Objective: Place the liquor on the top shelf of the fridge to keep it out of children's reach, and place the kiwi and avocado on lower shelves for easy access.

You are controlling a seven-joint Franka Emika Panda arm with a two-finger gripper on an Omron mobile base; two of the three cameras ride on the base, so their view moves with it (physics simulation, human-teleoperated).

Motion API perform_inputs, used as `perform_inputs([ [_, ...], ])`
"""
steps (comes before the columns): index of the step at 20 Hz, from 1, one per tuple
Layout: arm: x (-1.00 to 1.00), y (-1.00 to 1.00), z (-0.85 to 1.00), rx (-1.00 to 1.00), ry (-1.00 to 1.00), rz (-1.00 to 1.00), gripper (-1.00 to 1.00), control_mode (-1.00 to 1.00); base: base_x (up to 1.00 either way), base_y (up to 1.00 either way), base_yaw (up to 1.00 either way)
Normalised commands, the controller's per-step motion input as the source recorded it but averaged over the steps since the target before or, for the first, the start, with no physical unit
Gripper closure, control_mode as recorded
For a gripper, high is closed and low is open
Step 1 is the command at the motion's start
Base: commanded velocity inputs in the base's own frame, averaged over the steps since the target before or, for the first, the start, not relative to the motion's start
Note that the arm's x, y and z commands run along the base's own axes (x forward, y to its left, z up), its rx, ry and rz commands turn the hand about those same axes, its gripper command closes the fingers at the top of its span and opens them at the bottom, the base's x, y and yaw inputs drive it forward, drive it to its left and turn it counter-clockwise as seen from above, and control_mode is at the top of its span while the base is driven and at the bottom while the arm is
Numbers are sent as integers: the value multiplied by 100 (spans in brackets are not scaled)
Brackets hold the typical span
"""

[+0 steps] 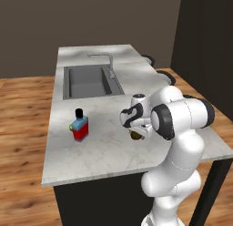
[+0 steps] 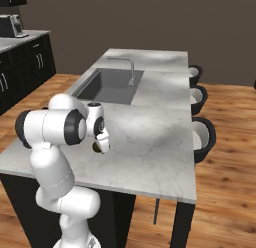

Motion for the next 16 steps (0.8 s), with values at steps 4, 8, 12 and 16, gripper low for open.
perform_inputs([
  [4, -33, -4, 17, 4, -1, 2, 100, -100, 0, 0, 0],
  [8, -57, -5, 56, 3, -13, 15, 100, -100, 0, 0, 0],
  [12, -64, -23, 85, 5, -14, 26, 100, -100, 0, 0, 0],
  [16, -74, -11, 97, 1, -11, 33, 100, -100, 0, 0, 0],
])
